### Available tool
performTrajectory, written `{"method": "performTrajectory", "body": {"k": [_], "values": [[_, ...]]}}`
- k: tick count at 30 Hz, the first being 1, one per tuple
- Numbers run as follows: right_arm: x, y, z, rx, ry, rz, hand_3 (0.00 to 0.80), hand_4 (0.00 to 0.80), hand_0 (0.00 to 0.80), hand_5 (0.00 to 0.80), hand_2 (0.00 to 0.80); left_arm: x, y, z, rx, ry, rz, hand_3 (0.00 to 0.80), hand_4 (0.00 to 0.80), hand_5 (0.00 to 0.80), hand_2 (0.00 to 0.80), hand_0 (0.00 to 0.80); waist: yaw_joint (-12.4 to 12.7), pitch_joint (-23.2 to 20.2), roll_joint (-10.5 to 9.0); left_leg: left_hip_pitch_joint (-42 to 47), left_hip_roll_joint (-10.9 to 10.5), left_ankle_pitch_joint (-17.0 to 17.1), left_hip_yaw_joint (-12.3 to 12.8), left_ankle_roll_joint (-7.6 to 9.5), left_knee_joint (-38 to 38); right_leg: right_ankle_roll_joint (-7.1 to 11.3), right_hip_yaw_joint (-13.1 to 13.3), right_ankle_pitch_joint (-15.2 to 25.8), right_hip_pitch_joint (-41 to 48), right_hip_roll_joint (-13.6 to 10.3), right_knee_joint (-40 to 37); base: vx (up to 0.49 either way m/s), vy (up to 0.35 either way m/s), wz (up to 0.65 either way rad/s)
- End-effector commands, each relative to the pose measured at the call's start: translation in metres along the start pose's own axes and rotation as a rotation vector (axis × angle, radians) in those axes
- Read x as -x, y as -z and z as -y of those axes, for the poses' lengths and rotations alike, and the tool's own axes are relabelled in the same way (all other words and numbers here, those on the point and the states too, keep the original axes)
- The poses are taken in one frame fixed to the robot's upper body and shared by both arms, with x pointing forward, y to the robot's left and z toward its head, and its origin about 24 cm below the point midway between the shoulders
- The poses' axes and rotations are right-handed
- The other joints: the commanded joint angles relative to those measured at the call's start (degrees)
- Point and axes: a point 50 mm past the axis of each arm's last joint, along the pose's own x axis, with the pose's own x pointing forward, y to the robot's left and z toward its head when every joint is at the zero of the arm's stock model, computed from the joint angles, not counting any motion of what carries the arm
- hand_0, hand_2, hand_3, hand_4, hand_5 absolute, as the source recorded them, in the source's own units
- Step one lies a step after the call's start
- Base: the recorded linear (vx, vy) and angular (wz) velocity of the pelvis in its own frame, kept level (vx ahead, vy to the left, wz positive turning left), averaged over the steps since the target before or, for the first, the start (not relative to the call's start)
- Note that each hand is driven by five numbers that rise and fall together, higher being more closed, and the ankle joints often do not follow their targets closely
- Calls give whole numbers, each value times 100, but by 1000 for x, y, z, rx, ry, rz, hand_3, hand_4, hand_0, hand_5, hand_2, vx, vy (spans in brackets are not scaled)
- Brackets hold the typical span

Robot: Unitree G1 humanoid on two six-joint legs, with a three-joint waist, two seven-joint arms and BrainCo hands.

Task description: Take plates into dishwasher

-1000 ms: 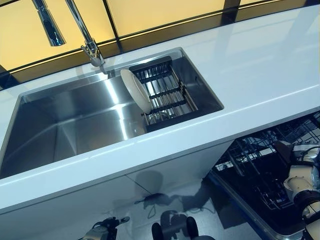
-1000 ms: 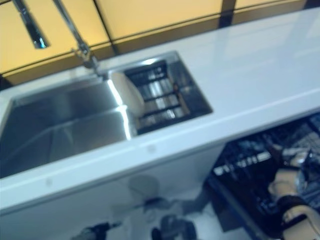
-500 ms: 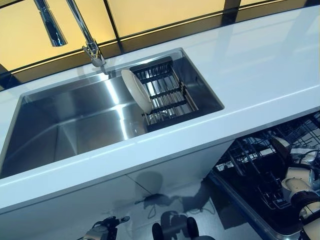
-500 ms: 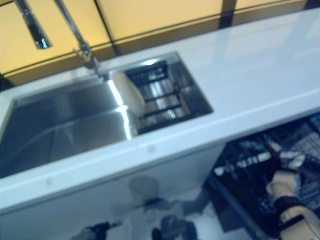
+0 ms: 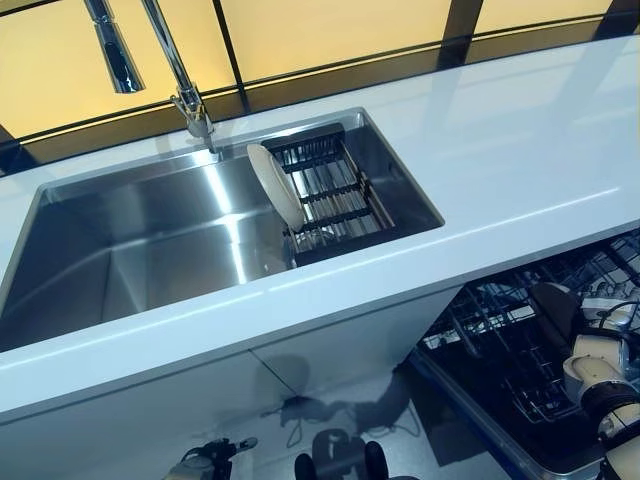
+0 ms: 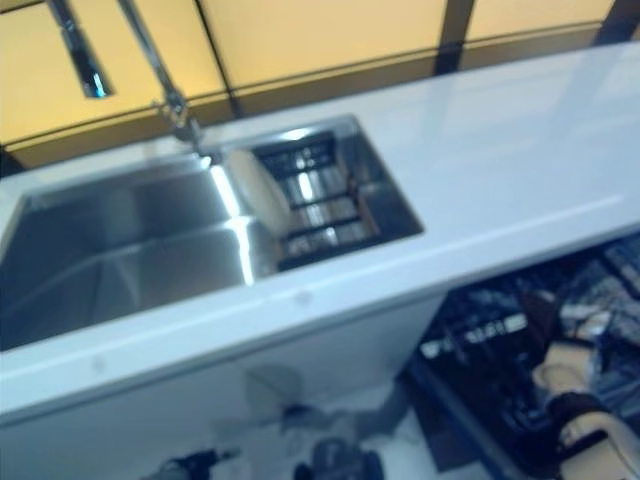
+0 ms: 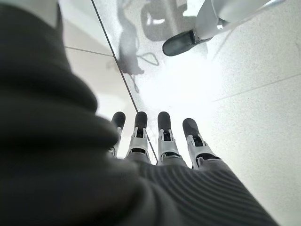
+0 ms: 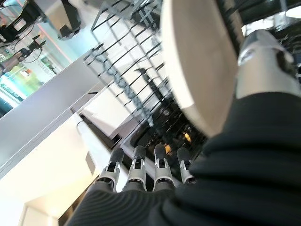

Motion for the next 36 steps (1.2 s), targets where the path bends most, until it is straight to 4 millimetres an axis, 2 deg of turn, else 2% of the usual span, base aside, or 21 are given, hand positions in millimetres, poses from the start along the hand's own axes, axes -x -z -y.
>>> {"method": "performTrajectory", "body": {"k": [1,10,13,18,23,24,28,30,33,36], "values": [[-15,46,25,25,58,-159,0,0,0,0,0,0,3,-16,-51,-41,-32,0,0,0,0,0,78,-123,-276,327,-380,-668,-53,362,-4,258,163,-77,-30,279,-8,25,59,-2],[-22,121,60,-37,114,-308,0,0,0,0,0,1,11,-22,1,-67,-67,0,0,0,0,0,-132,-287,-582,451,-318,-707,68,357,-4,269,339,-63,77,384,-8,20,58,-6],[-21,158,79,-96,132,-390,0,0,0,0,0,1,13,-24,20,-79,-78,0,0,0,0,0,-190,-354,-696,482,-299,-724,107,353,-4,273,414,-65,108,430,-8,7,49,-11],[-18,204,109,-150,169,-508,0,0,0,0,0,1,19,-27,42,-93,-90,0,0,0,0,0,-152,-443,-820,526,-288,-733,108,354,-4,264,446,-74,163,463,-8,4,25,-9],[-17,234,136,-262,219,-589,0,0,0,0,0,2,25,-30,55,-105,-108,0,0,0,0,0,-18,-522,-896,551,-294,-717,15,343,-4,243,381,-105,227,459,-8,7,5,-7],[-17,236,140,-284,237,-589,0,0,0,0,0,2,27,-31,54,-108,-110,0,0,0,0,0,9,-530,-908,551,-298,-713,-2,340,-4,241,366,-109,235,456,-8,0,0,0],[-18,233,187,-356,420,-507,0,0,0,0,0,3,33,-33,58,-115,-128,0,0,0,0,0,138,-561,-945,550,-320,-679,-151,327,-4,221,243,-144,286,423,-8,16,-12,4],[-16,215,223,-352,585,-384,0,0,0,0,0,3,36,-34,56,-117,-135,0,0,0,0,0,222,-573,-957,539,-339,-667,-243,320,-4,213,149,-171,306,399,-8,21,-12,14],[-1,171,282,-235,821,-149,0,0,0,0,0,4,39,-31,59,-112,-145,0,0,0,0,0,338,-591,-943,504,-371,-642,-402,323,-4,206,16,-214,324,366,-8,32,-20,19],[15,140,311,-194,937,28,0,0,0,0,0,4,38,-27,70,-108,-147,0,0,0,0,0,428,-589,-923,450,-381,-624,-503,321,-4,213,-94,-247,309,339,-8,36,-35,23]]}}
